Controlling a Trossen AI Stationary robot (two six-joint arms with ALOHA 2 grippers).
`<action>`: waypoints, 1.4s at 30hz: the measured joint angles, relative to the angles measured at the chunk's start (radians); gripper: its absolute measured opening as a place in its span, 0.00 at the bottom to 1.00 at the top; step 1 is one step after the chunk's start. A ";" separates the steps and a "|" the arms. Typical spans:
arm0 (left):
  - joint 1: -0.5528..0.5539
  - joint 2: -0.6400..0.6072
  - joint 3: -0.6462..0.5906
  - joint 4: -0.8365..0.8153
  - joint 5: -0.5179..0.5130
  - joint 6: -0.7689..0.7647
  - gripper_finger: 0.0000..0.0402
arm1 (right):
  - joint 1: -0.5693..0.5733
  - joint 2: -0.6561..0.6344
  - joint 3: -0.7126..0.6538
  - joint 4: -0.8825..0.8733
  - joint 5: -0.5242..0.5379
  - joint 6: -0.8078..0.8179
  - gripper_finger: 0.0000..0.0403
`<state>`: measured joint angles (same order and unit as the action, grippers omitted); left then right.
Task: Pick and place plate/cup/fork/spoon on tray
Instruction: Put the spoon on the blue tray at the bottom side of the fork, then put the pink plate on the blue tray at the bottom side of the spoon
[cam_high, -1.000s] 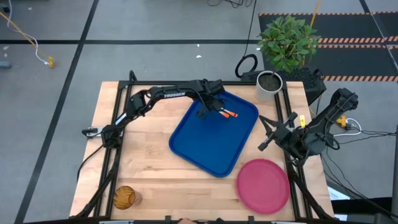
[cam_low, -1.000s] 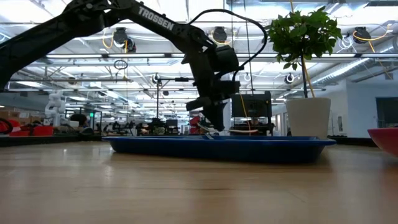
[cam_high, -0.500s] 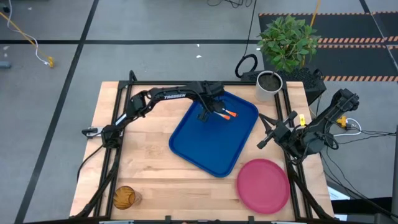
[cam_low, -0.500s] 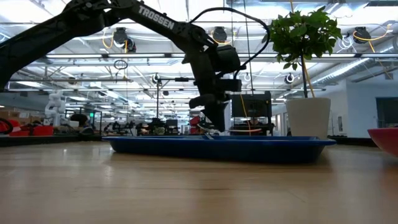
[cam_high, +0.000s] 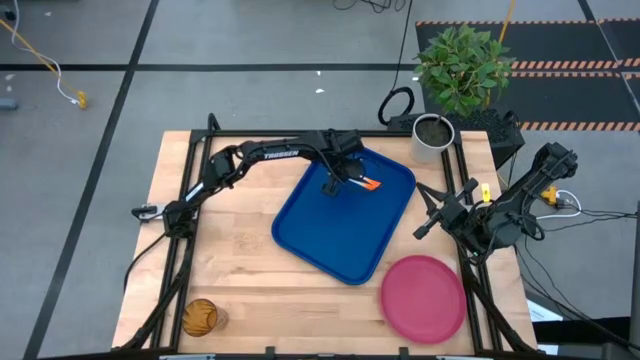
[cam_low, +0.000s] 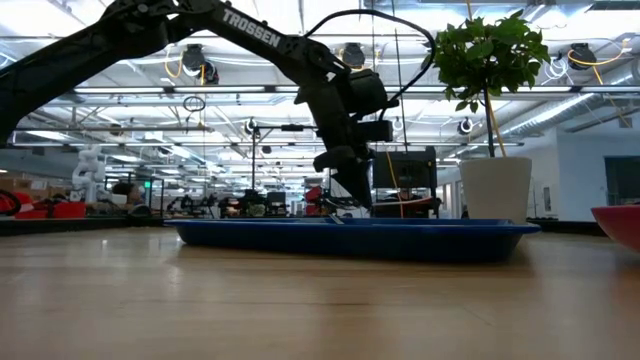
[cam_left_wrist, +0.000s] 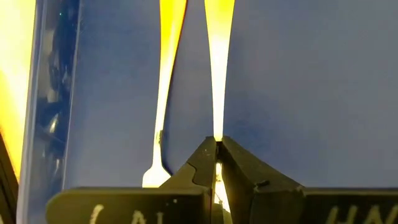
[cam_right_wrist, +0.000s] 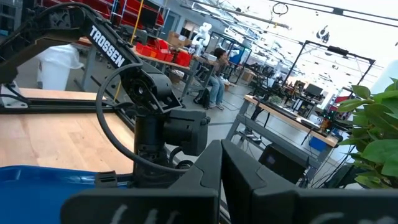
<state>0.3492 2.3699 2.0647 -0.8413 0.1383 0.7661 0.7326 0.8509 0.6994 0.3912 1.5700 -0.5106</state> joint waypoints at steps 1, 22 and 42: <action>0.000 0.000 0.000 0.001 0.000 -0.002 0.05 | 0.000 0.000 0.000 0.000 0.000 0.000 0.00; -0.004 0.000 0.000 -0.023 -0.063 -0.029 0.41 | 0.000 0.000 0.000 0.000 0.000 0.000 0.00; -0.178 -0.249 0.005 0.148 0.273 -0.289 0.42 | 0.000 0.035 0.000 0.000 -0.003 -0.008 0.04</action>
<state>0.1714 2.1207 2.0693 -0.6931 0.4115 0.4772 0.7326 0.8856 0.6998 0.3912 1.5665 -0.5182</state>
